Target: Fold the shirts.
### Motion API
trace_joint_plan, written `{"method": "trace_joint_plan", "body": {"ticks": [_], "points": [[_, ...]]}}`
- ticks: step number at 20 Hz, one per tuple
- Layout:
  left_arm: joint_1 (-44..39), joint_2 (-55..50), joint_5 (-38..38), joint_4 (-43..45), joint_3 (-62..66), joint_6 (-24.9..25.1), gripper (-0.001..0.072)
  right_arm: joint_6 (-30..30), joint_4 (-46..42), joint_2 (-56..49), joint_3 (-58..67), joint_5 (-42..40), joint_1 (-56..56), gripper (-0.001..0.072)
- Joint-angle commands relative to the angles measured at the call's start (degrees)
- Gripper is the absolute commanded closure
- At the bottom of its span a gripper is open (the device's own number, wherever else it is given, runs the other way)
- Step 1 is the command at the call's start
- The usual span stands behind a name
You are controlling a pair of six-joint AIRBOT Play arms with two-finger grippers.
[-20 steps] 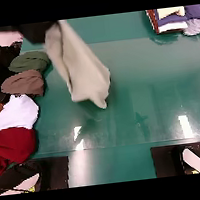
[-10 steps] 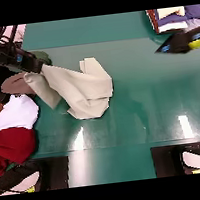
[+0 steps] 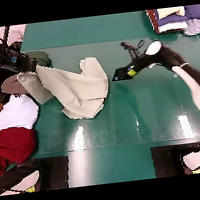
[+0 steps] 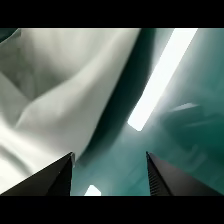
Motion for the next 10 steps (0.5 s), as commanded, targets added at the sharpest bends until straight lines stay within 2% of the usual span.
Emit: {"method": "trace_joint_plan", "body": {"ticks": [1,6,10], "points": [[0.13,-0.02,0.37,-0.04,-0.04,-0.11,0.0683,0.26,-0.04,-8.28,8.79,-1.97,2.62,0.0188],[0.13,-0.02,0.42,-2.25,-0.04,-0.11,0.0683,5.11,0.02,-16.76,22.36,-2.12,1.18,0.0190],[0.13,-0.02,0.42,-3.65,-0.04,-0.11,0.0683,6.27,2.99,-23.30,31.32,-1.88,1.97,0.0194]]}}
